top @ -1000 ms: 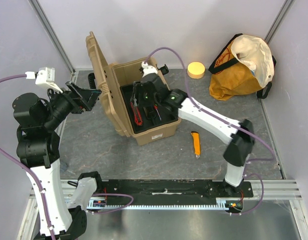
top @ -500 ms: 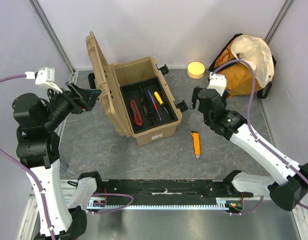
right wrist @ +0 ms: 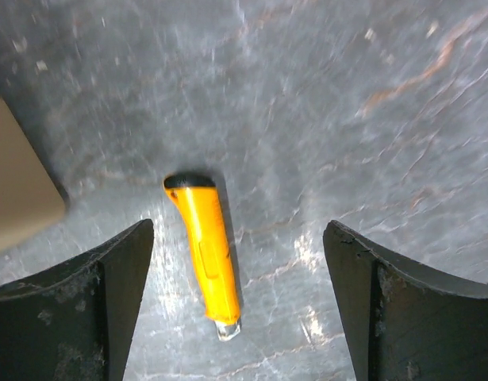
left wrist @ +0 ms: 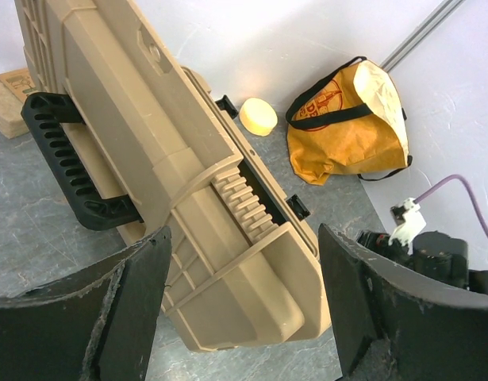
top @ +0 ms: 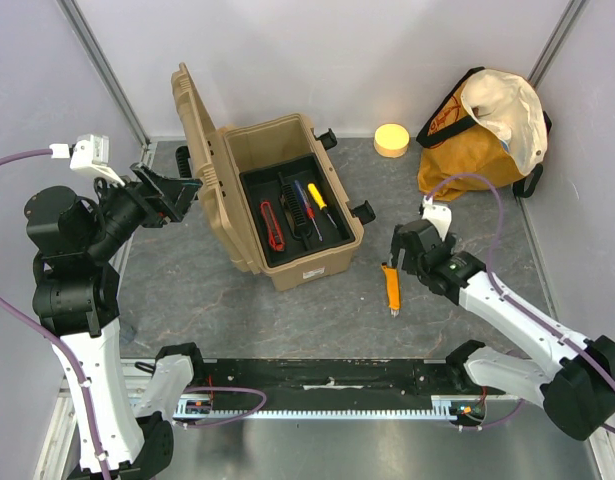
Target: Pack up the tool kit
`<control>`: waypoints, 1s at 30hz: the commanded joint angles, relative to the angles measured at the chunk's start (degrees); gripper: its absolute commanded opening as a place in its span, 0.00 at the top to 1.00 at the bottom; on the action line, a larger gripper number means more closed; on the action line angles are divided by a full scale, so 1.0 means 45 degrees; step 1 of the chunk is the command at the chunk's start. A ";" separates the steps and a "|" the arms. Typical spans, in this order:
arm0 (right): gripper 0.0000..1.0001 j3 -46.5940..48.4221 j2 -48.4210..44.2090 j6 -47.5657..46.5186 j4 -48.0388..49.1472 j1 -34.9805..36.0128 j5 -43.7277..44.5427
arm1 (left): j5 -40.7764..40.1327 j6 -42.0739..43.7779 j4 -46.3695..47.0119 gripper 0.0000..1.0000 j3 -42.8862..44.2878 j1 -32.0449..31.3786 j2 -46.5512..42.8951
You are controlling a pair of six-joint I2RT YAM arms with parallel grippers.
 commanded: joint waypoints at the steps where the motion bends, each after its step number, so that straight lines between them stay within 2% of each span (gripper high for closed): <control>1: 0.09 -0.0833 -0.0034 0.1266 0.0520 -0.0018 -0.1664 | 0.0088 0.0150 0.0097 0.20 0.0182 -0.0055 0.0064; 10: 0.26 -0.1830 0.1819 0.1247 0.1908 -0.0037 -0.3052 | 0.0069 0.0209 0.0097 0.20 0.0124 -0.0055 -0.0052; 21: 0.48 -0.2475 0.3579 0.1306 0.2983 -0.0018 -0.3502 | 0.0030 0.0306 0.0097 0.20 0.0026 -0.0055 -0.0092; 23: 0.54 -0.2436 0.3697 0.1325 0.2983 -0.0017 -0.3347 | 0.0030 0.0306 0.0097 0.20 0.0006 -0.0055 -0.0092; 27: 0.74 -0.2144 0.3114 0.1423 0.2438 -0.0018 -0.2840 | 0.0030 0.0326 0.0117 0.20 0.0026 -0.0056 -0.0092; 30: 0.80 -0.1541 0.2313 0.1384 0.1619 -0.0017 -0.2079 | 0.0030 0.0287 0.0097 0.20 0.0006 -0.0055 -0.0111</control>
